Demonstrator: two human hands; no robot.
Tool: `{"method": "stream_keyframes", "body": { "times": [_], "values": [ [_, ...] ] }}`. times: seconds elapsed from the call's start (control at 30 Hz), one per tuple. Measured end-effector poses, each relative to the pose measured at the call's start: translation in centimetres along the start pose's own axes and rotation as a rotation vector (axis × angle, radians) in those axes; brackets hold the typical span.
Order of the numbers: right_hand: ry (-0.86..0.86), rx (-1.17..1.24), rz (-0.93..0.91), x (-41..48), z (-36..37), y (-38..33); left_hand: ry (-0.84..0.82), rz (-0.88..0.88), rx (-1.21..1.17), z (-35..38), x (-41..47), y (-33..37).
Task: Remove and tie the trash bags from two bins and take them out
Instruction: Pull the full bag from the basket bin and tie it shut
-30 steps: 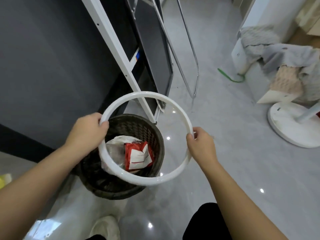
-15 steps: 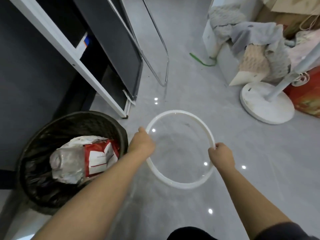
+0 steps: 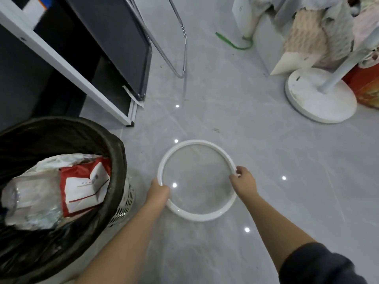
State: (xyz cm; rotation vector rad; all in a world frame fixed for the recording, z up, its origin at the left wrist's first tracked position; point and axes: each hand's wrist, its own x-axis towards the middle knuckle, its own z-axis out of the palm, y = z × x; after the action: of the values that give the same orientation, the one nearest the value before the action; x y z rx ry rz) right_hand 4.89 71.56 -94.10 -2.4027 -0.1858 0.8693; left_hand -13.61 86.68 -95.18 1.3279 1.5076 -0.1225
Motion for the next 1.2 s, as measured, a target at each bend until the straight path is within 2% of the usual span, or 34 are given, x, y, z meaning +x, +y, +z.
{"method": "stream_keyframes", "body": {
  "times": [0.2,0.33,0.5,0.67,0.73,0.83,0.93,1.03,1.2],
  "values": [
    [-0.06,0.035,-0.014,-0.7,0.4,-0.1,-0.07,-0.039,0.009,0.9,-0.9,1.0],
    [-0.084,0.06,-0.079,-2.5,-0.1,-1.3,-0.069,0.119,0.08,-0.6,-3.4,3.1],
    [-0.194,0.263,-0.075,-6.1,-0.2,-6.2,-0.073,0.343,0.133,-4.9,-7.8,7.5],
    [-0.421,0.413,-0.04,-10.8,1.0,-13.5,-0.072,0.366,-0.054,-11.4,-11.5,9.5],
    [-0.527,0.403,-0.013,-12.7,2.0,-16.5,-0.021,0.381,-0.081,-14.8,-12.7,9.1],
    [-0.64,0.298,0.046,-14.3,4.0,-19.7,0.165,0.492,0.059,-20.8,-13.6,8.0],
    [-0.663,0.197,0.103,-14.6,6.1,-21.1,0.419,0.595,0.259,-26.4,-13.2,6.0],
    [-0.666,0.208,0.154,-14.5,7.8,-22.0,0.608,0.562,0.323,-31.1,-10.6,3.4],
    [-0.622,0.361,0.176,-14.2,9.7,-22.7,0.688,0.492,0.383,-35.1,-6.4,-0.3]
  ]
}}
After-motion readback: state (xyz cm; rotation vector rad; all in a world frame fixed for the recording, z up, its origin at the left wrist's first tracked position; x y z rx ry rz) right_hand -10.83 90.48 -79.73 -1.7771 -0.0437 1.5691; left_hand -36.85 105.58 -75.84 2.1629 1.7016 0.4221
